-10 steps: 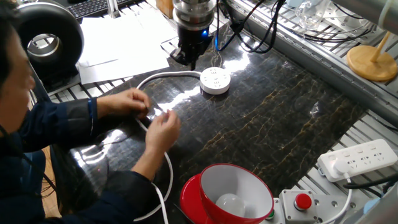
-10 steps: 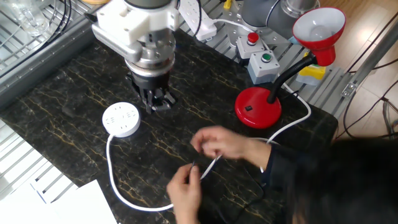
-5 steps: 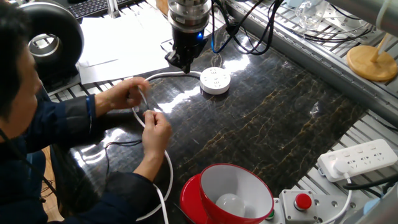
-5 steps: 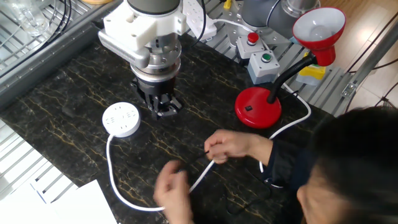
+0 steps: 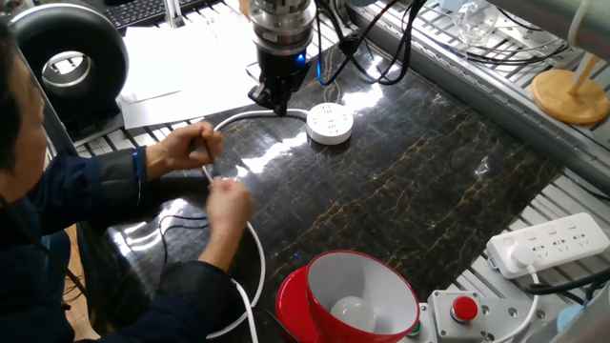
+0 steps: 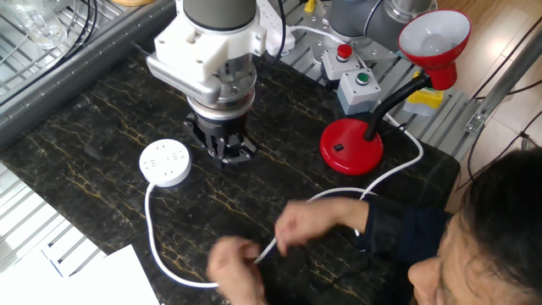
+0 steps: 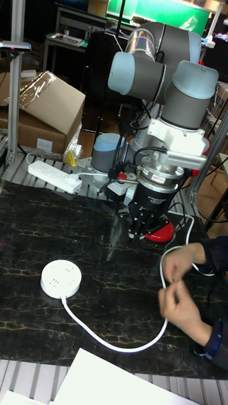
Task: Plug in the power cord of the desk lamp, turn on the socket, and light up the desk lamp
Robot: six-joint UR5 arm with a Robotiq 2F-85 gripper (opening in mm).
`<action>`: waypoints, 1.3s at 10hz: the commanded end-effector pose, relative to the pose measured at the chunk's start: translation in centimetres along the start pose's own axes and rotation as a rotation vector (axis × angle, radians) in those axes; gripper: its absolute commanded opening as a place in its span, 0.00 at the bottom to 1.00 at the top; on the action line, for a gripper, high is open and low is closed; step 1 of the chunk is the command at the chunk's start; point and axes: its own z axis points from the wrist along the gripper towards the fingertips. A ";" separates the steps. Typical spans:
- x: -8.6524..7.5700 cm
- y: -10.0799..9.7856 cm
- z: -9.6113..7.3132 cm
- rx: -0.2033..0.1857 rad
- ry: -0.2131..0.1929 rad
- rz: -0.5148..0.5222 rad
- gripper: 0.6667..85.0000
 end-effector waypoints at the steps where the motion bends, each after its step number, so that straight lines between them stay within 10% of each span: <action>1: -0.3 1.1 -0.1 -0.029 -0.008 -0.043 0.01; 5: 0.1 1.1 -0.1 -0.028 0.006 -0.054 0.01; 10: 0.4 -1.3 -0.1 0.061 0.021 -0.097 0.01; 13: 1.6 0.6 -0.1 -0.018 0.064 -0.208 0.01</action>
